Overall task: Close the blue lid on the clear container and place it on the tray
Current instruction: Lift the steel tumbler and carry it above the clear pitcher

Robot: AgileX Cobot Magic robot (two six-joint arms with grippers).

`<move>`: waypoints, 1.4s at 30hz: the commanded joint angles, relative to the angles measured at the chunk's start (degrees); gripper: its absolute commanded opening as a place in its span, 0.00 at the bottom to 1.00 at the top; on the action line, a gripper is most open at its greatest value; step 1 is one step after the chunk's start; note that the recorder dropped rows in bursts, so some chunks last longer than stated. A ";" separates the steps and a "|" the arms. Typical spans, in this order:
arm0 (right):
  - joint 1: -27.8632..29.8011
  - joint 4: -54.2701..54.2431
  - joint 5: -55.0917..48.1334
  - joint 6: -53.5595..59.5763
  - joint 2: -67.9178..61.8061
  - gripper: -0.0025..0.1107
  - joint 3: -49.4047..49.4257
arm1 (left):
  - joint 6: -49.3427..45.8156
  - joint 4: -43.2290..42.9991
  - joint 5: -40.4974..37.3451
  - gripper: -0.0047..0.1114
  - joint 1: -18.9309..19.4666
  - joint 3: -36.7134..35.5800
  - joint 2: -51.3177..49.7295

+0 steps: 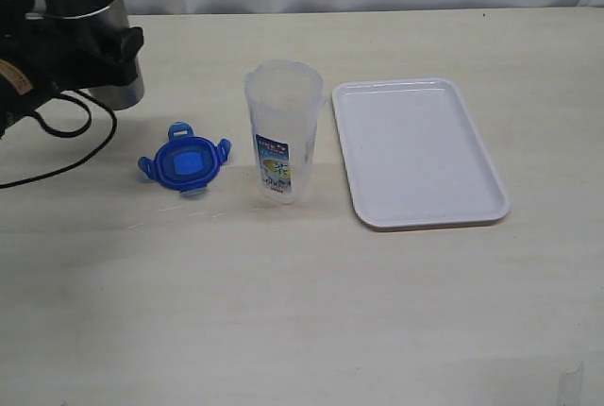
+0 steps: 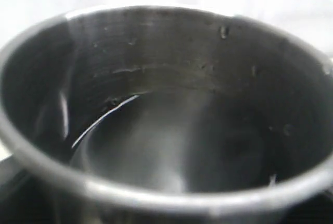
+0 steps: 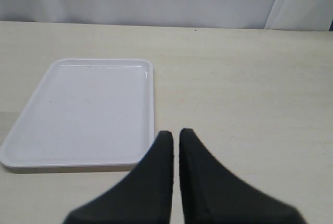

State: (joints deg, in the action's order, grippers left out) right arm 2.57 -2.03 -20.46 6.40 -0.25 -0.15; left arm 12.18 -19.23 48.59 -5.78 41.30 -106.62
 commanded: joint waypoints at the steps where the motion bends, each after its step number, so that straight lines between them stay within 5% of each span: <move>1: 0.02 -0.10 0.89 0.00 0.25 0.06 0.15 | 0.56 0.60 -4.28 0.04 -4.14 6.36 1.42; 15: 0.02 -0.10 0.89 0.00 0.25 0.06 0.15 | 0.80 0.43 -8.99 0.04 -13.39 15.55 1.42; 42: 0.02 -0.10 0.89 0.00 0.25 0.06 0.15 | -0.51 -10.03 -8.89 0.04 -15.28 15.65 1.32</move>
State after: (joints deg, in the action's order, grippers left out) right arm 2.57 -2.03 -20.46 6.40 -0.25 -0.15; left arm 12.14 -29.83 35.51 -20.84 56.04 -106.49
